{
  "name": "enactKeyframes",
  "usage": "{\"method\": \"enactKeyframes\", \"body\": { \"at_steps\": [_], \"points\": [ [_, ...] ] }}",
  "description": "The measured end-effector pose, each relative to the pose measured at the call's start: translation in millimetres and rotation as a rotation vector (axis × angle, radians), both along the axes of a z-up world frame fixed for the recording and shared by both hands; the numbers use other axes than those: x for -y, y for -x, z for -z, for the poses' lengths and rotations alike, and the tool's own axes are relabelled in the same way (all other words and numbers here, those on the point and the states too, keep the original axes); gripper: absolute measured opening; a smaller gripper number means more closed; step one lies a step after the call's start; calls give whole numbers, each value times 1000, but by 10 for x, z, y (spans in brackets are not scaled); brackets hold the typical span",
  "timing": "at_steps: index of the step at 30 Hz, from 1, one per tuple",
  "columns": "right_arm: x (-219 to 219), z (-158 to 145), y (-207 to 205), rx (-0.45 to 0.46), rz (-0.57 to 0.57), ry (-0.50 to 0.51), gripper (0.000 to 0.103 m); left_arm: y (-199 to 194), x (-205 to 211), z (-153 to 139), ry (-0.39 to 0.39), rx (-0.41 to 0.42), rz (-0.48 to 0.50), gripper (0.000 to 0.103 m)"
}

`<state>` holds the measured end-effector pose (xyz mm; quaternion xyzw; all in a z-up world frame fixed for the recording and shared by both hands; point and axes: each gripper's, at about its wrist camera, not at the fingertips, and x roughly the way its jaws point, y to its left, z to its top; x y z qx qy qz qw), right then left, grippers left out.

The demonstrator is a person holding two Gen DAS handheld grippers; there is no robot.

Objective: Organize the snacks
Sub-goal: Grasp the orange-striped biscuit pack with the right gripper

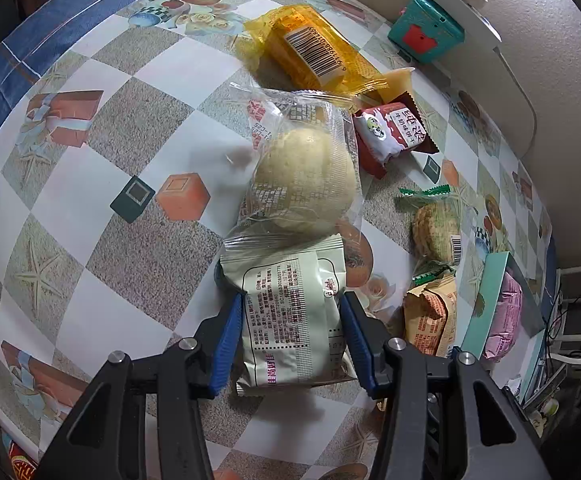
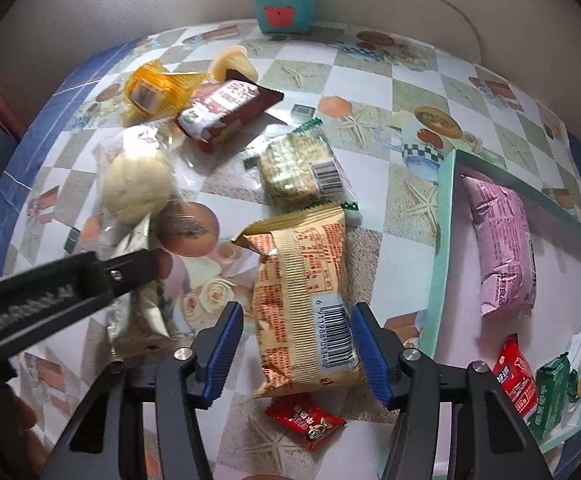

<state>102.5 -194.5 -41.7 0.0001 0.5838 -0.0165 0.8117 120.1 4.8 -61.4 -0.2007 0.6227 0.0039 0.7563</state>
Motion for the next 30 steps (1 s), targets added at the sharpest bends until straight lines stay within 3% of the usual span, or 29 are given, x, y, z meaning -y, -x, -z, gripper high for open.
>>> {"method": "enactKeyframes", "body": {
  "at_steps": [20, 24, 30],
  "points": [
    [23, 167, -9, 13, 21, -5, 56, -45, 126, 55, -25, -5, 13, 52],
    [37, 142, -33, 12, 40, -18, 46, -51, 125, 57, -25, -8, 16, 52],
    [111, 94, -26, 10, 59, -63, 41, -60, 130, 58, -14, -12, 18, 52]
  ]
}}
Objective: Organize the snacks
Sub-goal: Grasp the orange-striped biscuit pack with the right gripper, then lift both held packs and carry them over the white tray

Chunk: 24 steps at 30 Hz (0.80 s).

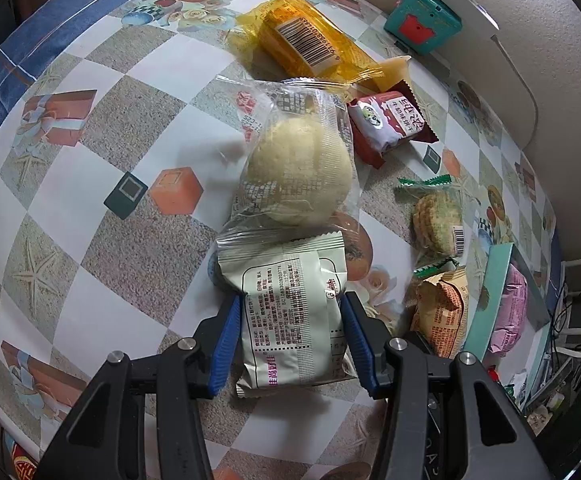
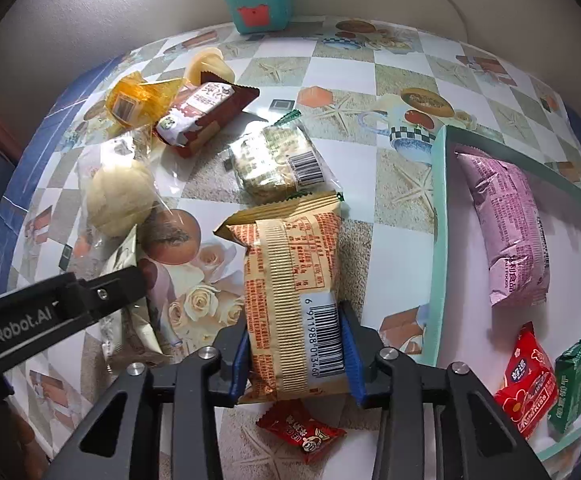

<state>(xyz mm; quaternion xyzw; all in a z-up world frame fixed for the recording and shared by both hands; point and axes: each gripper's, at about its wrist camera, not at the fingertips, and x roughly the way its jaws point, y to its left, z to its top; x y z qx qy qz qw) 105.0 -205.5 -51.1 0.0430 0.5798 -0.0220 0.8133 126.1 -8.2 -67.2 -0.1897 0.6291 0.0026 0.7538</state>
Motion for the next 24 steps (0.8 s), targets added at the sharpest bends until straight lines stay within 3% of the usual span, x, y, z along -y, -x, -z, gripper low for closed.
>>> {"method": "enactKeyframes", "body": {
  "at_steps": [6, 24],
  "points": [
    [22, -48, 12, -9, 14, -25, 40, 11, 22, -24, 32, 3, 5, 52],
    [212, -767, 110, 108, 71, -80, 40, 58, 235, -336, 97, 71, 59, 52]
  ]
}}
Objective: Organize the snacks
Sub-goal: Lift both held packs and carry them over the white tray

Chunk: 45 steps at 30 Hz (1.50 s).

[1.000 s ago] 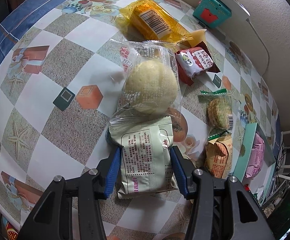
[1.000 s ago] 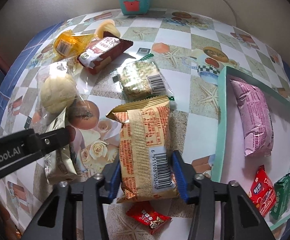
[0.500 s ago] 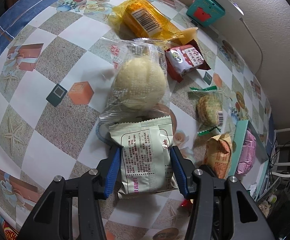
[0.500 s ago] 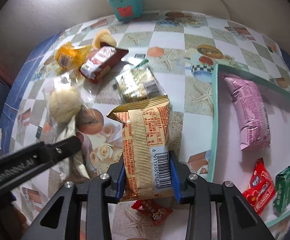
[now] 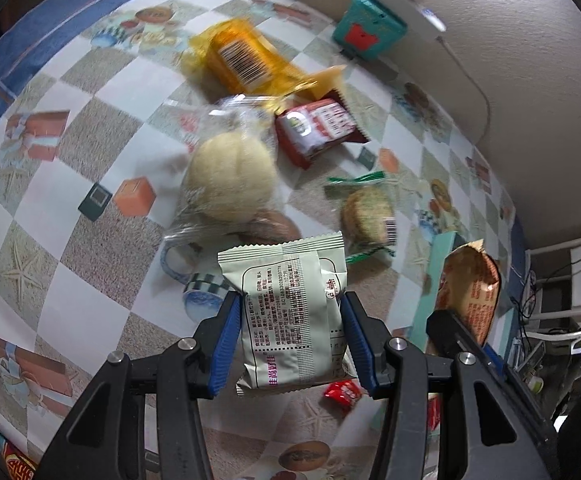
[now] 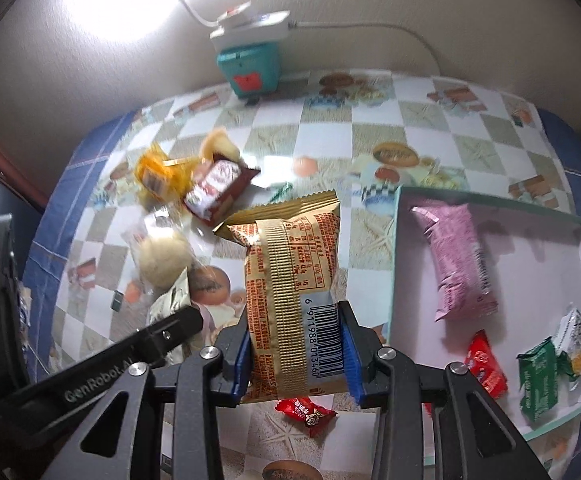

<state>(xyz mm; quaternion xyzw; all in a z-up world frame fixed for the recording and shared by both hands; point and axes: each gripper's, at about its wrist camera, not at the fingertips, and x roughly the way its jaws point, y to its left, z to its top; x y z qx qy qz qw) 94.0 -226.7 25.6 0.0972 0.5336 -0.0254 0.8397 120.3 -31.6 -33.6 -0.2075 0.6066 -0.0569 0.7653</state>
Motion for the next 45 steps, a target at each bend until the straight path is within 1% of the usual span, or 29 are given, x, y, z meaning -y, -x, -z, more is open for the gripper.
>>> {"method": "enactKeyframes", "body": {
  "at_steps": [5, 10, 17, 20, 25, 28, 31, 35, 38, 41, 45],
  "points": [
    [169, -234, 47, 54, 41, 2, 40, 2, 109, -238, -3, 70, 31, 52],
    [443, -430, 107, 101, 106, 2, 40, -38, 255, -454, -23, 140, 68, 52],
    [886, -592, 213, 139, 212, 6, 40, -82, 651, -643, -66, 223, 150, 52],
    [1100, -623, 262, 145, 264, 15, 40, -94, 791, -711, -73, 258, 177, 52],
    [1433, -608, 348, 142, 345, 22, 40, -135, 993, -778, -71, 311, 194, 52],
    [1629, -593, 409, 138, 399, 60, 40, -149, 1090, -800, -54, 338, 193, 52],
    [1799, -585, 460, 138, 438, 72, 40, -145, 1225, -830, -57, 375, 209, 52],
    [2018, -530, 527, 143, 472, 74, 40, -137, 1434, -842, -39, 420, 236, 52],
    [2174, -476, 584, 142, 496, 77, 40, -131, 1595, -825, -47, 448, 263, 52],
    [2316, -410, 640, 135, 522, 68, 40, -136, 1745, -773, -60, 466, 299, 52],
    [2491, -361, 680, 136, 551, 63, 40, -132, 1923, -683, -57, 462, 346, 52]
  ]
}}
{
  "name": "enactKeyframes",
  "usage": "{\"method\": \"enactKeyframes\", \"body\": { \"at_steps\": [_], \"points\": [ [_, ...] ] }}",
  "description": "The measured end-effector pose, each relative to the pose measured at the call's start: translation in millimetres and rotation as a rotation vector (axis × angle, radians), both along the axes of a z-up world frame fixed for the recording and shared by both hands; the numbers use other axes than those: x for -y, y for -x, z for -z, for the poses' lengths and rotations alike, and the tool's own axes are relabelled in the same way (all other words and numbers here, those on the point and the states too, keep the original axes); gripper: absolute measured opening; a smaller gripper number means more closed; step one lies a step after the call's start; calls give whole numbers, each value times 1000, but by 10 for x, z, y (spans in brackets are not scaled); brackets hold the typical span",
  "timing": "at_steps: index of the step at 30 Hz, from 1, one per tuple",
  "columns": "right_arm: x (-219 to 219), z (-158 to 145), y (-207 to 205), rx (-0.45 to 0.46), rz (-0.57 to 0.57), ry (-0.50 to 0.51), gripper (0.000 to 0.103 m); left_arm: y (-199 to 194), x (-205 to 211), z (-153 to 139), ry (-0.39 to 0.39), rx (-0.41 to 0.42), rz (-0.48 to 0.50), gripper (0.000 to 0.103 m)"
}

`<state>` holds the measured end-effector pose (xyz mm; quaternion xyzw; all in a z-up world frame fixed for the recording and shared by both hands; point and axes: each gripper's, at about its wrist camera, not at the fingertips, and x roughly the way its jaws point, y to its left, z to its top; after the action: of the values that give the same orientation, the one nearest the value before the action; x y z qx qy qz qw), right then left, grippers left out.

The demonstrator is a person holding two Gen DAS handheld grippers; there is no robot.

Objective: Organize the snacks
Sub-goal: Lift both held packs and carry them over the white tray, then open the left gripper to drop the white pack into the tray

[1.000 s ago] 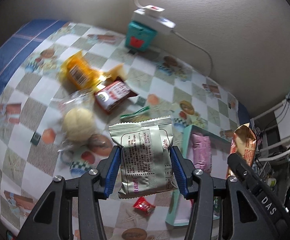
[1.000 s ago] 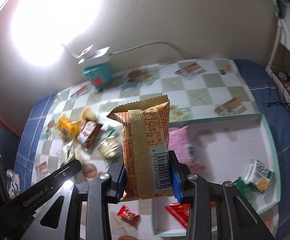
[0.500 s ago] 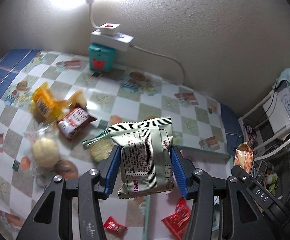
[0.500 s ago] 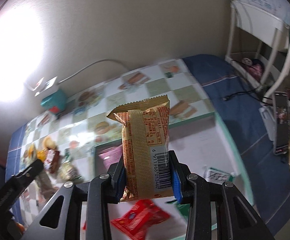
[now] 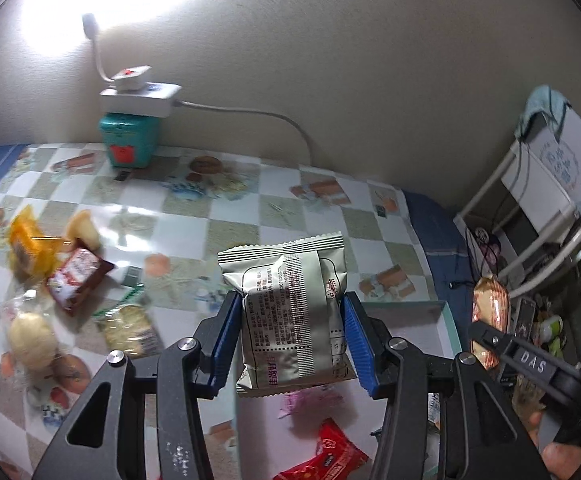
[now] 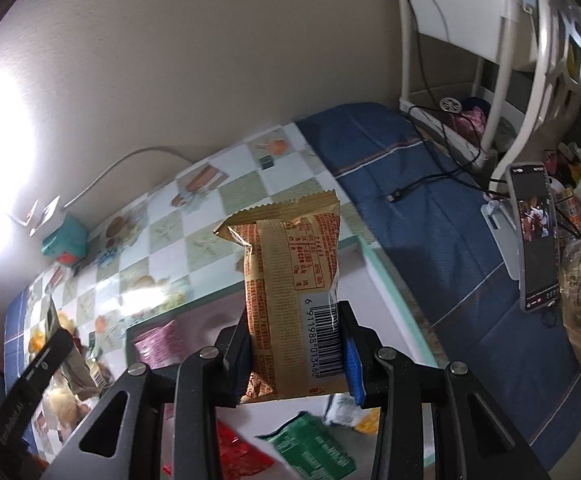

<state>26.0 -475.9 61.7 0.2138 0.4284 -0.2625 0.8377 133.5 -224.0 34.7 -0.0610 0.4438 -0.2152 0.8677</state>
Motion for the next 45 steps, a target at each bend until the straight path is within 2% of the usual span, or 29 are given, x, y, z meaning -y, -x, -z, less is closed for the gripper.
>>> {"method": "enactKeyframes", "body": {
  "at_steps": [8, 17, 25, 35, 41, 45],
  "points": [
    [215, 167, 25, -14, 30, -26, 40, 162, 520, 157, -66, 43, 120, 52],
    [323, 442, -19, -62, 30, -69, 40, 252, 896, 418, -101, 10, 208, 52],
    [293, 740, -93, -102, 5, -103, 40, 246, 994, 526, -149, 10, 220, 52],
    [274, 752, -108, -118, 6, -88, 40, 208, 991, 555, -145, -25, 211, 52],
    [301, 741, -89, -124, 23, -96, 41, 195, 970, 503, -139, -28, 205, 64],
    [291, 685, -89, -124, 18, -91, 41, 175, 921, 418, -128, -37, 191, 66]
  ]
}}
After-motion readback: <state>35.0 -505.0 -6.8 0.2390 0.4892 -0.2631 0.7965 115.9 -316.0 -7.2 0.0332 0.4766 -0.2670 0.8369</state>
